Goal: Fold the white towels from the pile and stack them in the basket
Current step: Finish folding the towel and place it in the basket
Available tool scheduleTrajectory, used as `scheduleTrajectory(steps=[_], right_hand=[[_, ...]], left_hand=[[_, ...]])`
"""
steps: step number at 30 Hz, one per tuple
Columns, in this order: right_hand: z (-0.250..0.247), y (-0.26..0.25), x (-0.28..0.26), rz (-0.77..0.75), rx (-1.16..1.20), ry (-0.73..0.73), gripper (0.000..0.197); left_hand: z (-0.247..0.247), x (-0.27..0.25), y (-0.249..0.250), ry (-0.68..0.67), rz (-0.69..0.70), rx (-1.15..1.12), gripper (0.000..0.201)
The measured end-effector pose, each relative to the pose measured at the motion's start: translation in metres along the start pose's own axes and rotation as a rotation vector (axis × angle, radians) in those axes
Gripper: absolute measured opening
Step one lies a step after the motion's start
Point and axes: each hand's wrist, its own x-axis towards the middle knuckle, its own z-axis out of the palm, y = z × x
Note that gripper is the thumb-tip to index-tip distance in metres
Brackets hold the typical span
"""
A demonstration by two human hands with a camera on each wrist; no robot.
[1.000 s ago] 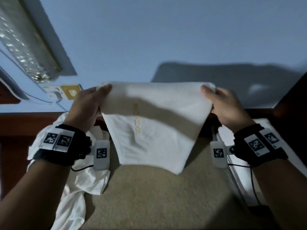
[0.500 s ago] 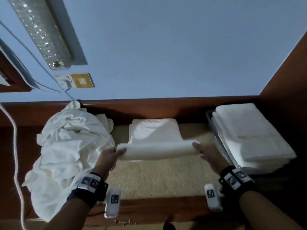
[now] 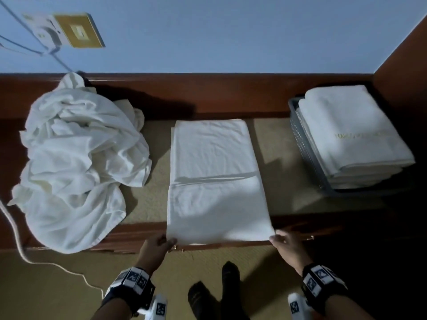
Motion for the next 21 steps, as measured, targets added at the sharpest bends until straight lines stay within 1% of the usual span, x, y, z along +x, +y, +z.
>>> scheduleTrajectory(steps=[1, 3, 4, 5, 7, 8, 10, 11, 13, 15, 16, 17, 19, 21], right_hand=[[0.003, 0.001, 0.008, -0.015, -0.004, 0.010, 0.027], [0.006, -0.012, 0.017, -0.038, 0.033, 0.034, 0.040], [0.005, -0.023, 0.016, -0.048, 0.036, 0.038, 0.041], [0.003, -0.028, 0.017, -0.084, 0.032, 0.047, 0.034], [-0.003, -0.033, 0.018, -0.175, 0.035, 0.105, 0.047], [-0.005, -0.034, 0.016, -0.185, 0.067, 0.142, 0.047], [-0.009, -0.033, 0.013, -0.197, 0.093, 0.196, 0.039], [-0.010, -0.028, 0.011, -0.200, 0.084, 0.212, 0.036], [-0.008, -0.021, 0.010, -0.149, 0.004, 0.155, 0.031], [-0.004, -0.017, 0.013, -0.107, -0.089, 0.076, 0.029], [-0.003, -0.018, 0.018, -0.103, -0.113, 0.068, 0.028], [-0.004, -0.024, 0.023, -0.099, -0.122, 0.078, 0.028], [-0.007, -0.045, 0.033, -0.120, -0.106, 0.089, 0.039], [-0.012, -0.067, 0.049, -0.145, -0.132, 0.074, 0.043]], left_hand=[[0.003, 0.002, 0.002, -0.006, -0.014, -0.026, 0.007], [0.005, 0.008, 0.012, 0.016, -0.034, -0.103, 0.003], [0.004, 0.011, 0.018, 0.047, -0.032, -0.130, 0.007], [0.004, 0.012, 0.023, 0.080, -0.008, -0.138, 0.014], [0.004, 0.009, 0.032, 0.119, 0.049, -0.145, 0.021], [0.004, 0.006, 0.036, 0.119, 0.070, -0.177, 0.022], [0.003, 0.003, 0.031, 0.109, 0.073, -0.208, 0.026], [0.003, 0.003, 0.025, 0.108, 0.052, -0.193, 0.030], [0.006, 0.006, 0.008, 0.100, -0.035, -0.129, 0.035], [0.013, 0.008, -0.001, 0.076, -0.115, -0.019, 0.027], [0.015, 0.010, 0.000, 0.070, -0.136, 0.032, 0.025], [0.017, 0.013, 0.004, 0.071, -0.147, 0.067, 0.028], [0.016, 0.023, 0.021, 0.115, -0.148, 0.132, 0.034], [0.013, 0.042, 0.040, 0.169, -0.119, 0.156, 0.031]])
